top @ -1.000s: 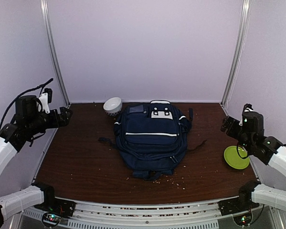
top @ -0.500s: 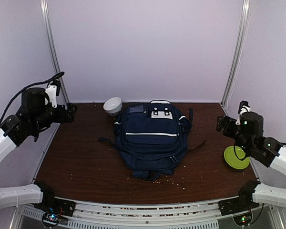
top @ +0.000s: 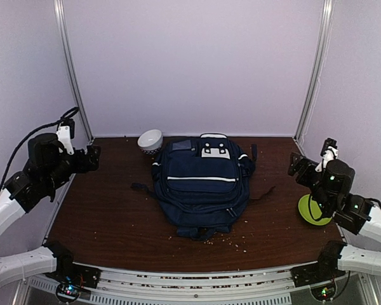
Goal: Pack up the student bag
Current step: Reset both arms
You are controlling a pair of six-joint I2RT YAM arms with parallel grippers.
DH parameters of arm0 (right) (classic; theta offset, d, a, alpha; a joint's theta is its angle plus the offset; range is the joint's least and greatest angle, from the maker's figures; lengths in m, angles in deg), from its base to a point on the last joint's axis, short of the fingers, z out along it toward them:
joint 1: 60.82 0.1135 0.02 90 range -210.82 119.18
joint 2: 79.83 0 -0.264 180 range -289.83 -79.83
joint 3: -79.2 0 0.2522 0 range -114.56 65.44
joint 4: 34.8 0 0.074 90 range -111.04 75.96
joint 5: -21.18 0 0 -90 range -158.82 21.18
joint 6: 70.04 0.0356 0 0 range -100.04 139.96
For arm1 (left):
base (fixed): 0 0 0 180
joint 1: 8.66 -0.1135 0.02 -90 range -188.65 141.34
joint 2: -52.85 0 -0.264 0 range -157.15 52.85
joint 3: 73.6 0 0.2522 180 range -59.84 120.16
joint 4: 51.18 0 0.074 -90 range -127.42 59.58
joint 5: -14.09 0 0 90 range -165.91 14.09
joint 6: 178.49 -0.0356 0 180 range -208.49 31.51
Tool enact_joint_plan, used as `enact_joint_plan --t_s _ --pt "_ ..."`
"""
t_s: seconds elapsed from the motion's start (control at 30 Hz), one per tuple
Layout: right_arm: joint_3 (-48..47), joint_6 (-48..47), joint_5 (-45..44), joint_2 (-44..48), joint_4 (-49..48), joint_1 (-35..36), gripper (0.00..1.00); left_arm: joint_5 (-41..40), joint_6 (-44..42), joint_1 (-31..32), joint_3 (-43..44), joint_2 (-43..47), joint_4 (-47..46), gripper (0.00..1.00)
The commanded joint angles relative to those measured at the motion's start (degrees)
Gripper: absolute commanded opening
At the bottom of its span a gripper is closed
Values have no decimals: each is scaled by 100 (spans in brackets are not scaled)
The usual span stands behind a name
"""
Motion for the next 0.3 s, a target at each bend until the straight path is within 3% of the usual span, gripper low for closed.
enact_joint_plan --t_s 0.0,0.27 --pt "513 277 422 285 -736 -154 99 28 327 23 -49 -49 -567 98" --pt "-81 374 75 -125 233 -158 100 -77 482 18 138 -232 -321 98"
